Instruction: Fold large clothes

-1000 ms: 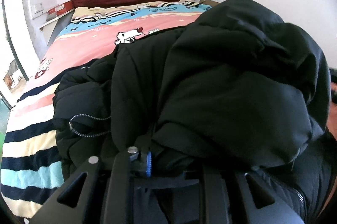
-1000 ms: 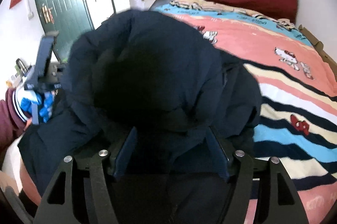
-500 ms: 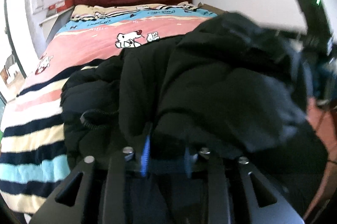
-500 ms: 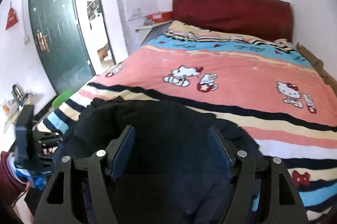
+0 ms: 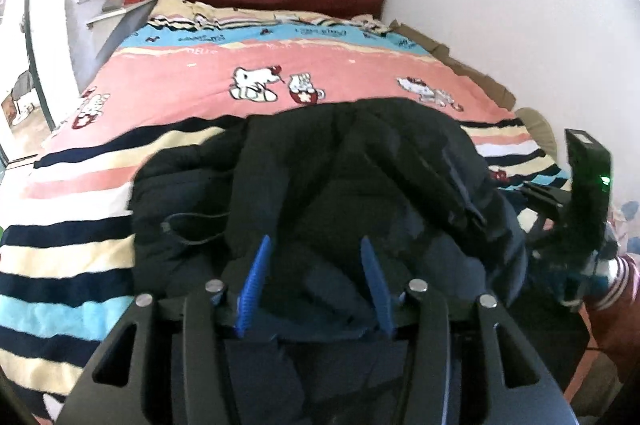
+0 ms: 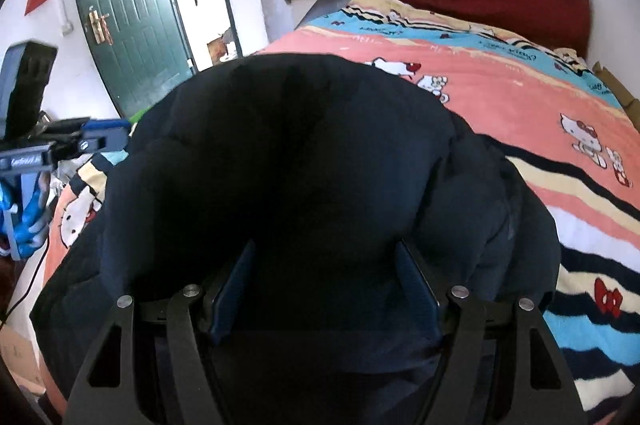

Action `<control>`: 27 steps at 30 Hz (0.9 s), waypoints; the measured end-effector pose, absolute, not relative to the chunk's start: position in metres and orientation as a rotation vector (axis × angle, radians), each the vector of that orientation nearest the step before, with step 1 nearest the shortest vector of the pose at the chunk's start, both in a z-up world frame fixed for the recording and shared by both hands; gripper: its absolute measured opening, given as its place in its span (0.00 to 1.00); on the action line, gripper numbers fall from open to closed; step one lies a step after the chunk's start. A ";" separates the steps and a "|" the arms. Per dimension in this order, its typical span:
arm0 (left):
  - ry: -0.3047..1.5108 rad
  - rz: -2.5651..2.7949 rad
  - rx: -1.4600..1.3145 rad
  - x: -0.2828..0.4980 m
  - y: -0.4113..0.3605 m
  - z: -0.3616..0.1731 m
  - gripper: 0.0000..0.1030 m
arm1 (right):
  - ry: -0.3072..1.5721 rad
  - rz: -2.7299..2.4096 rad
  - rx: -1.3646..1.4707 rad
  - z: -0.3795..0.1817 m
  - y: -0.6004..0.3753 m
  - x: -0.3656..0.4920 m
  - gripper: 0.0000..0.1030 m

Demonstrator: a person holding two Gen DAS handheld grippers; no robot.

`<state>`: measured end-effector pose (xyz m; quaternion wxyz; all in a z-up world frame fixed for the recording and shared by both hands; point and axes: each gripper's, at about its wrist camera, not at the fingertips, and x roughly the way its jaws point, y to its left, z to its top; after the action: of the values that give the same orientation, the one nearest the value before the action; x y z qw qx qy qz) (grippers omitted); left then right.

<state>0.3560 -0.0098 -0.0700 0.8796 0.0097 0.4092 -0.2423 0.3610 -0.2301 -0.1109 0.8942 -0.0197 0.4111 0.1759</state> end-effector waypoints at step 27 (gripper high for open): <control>0.920 -0.409 0.212 0.352 -0.045 -0.121 0.49 | 0.948 0.261 -0.088 -0.137 -0.237 0.344 0.72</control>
<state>0.3519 -0.0452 -0.1212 0.8705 0.1016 0.4402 -0.1955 0.3436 -0.2371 -0.1368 0.8807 -0.0423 0.4549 0.1252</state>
